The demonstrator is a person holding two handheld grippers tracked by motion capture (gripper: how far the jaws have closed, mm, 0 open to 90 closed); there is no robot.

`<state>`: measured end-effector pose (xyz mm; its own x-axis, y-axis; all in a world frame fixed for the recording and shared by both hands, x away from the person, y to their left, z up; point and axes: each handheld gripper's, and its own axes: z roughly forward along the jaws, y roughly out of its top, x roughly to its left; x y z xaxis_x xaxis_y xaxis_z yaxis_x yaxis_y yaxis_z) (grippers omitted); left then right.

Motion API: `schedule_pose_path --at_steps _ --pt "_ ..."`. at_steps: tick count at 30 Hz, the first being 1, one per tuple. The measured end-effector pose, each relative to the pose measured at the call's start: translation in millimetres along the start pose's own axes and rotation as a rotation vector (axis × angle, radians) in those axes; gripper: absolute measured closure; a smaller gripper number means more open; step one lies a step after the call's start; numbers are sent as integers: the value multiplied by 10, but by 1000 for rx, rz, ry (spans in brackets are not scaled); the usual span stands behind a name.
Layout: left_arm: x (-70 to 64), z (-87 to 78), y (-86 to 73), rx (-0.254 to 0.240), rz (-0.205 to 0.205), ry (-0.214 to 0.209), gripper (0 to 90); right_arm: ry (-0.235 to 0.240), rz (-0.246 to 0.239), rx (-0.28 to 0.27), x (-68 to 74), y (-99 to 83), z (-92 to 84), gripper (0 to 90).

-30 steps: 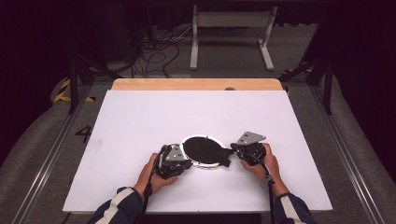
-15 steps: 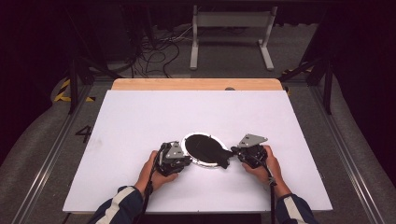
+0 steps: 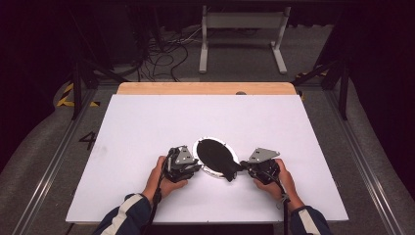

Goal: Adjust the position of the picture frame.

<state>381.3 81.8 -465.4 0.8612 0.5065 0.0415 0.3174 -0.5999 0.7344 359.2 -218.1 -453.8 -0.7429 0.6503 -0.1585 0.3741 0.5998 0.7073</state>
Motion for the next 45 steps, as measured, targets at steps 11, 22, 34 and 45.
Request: schedule_pose_path --at_steps 11,22,34,45 --pt "59 34 41 9 17 14 864 28 -8 7 118 9 -33 900" --pt "140 76 62 2 7 43 863 53 1 -3 283 8 -44 900" --pt "63 -39 41 61 72 -78 801 65 -16 7 355 19 -31 900" --pt "70 25 64 29 37 -48 778 105 13 10 366 31 -27 900"
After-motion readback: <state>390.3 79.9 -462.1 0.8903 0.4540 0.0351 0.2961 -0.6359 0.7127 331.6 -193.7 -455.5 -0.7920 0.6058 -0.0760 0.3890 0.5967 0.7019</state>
